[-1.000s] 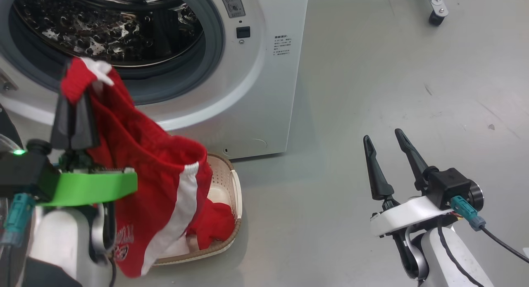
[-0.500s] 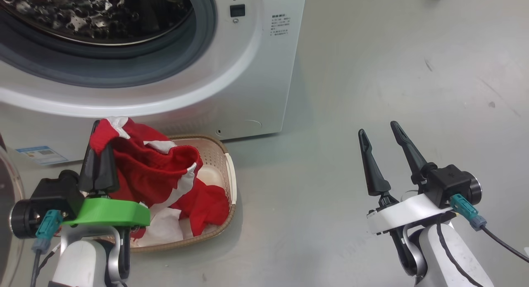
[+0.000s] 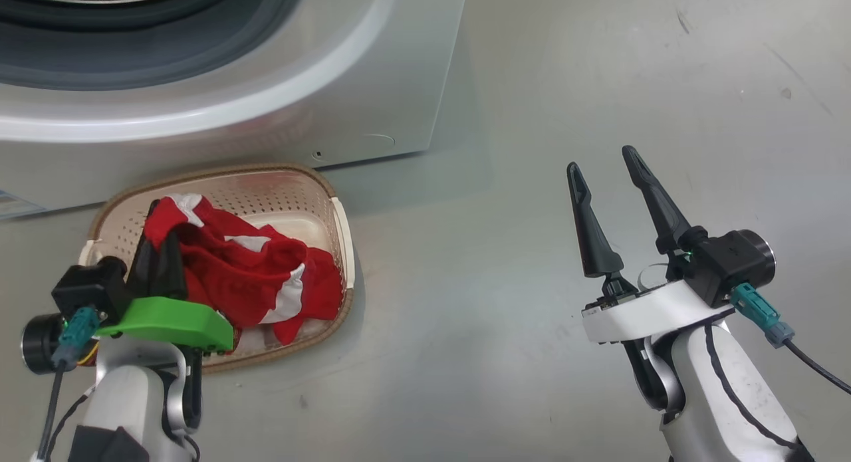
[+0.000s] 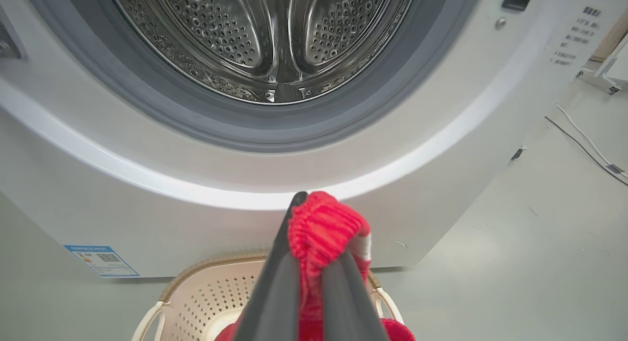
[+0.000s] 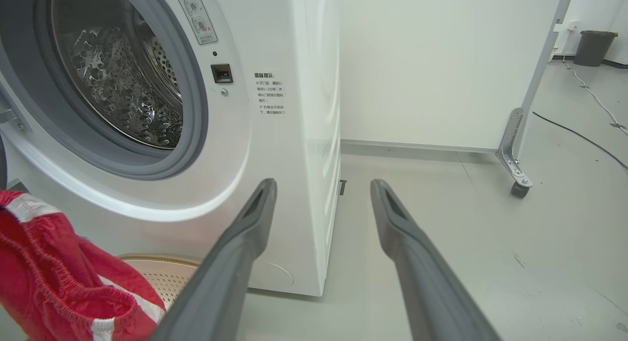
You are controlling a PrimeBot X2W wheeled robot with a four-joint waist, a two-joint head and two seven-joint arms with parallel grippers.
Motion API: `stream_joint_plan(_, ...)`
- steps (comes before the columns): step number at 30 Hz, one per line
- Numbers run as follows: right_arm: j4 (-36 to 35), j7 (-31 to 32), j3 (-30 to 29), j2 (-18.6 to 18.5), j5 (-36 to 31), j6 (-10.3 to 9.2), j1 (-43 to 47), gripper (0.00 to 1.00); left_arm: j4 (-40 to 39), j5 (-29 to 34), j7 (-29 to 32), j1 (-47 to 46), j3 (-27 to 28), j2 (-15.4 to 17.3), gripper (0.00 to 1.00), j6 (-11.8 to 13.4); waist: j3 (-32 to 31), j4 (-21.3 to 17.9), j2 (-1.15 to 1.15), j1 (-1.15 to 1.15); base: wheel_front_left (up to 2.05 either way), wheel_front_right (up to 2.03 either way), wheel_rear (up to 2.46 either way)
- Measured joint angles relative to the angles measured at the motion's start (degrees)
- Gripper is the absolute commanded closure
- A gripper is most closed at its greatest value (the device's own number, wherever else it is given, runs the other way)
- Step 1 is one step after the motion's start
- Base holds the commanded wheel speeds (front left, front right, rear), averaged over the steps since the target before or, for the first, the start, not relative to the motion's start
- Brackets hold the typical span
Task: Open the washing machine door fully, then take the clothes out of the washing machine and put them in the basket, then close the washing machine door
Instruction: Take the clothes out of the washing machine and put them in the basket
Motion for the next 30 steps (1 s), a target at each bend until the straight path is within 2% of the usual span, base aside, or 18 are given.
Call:
stream_joint_plan(15,-3.5,0.0,2.2,0.0,2.9,-0.6,-5.8,0.0,13.1,-0.4,0.8,-10.9,2.0,3.6,1.0,-1.0,11.9,-3.2,0.0,0.0,0.0,0.0,0.0)
stream_joint_plan(23,-3.8,0.0,2.0,0.0,3.2,-1.19,-7.8,0.0,20.9,-0.4,0.8,-16.0,1.1,3.5,1.0,-2.5,16.8,-4.3,0.0,0.01,0.0,0.0,0.0)
stream_joint_plan(30,-3.4,0.0,2.6,0.0,3.2,-1.59,-8.9,0.0,27.8,-1.4,0.8,-18.3,1.6,2.7,1.0,-2.6,18.4,-3.8,0.0,0.01,0.0,0.0,0.0)
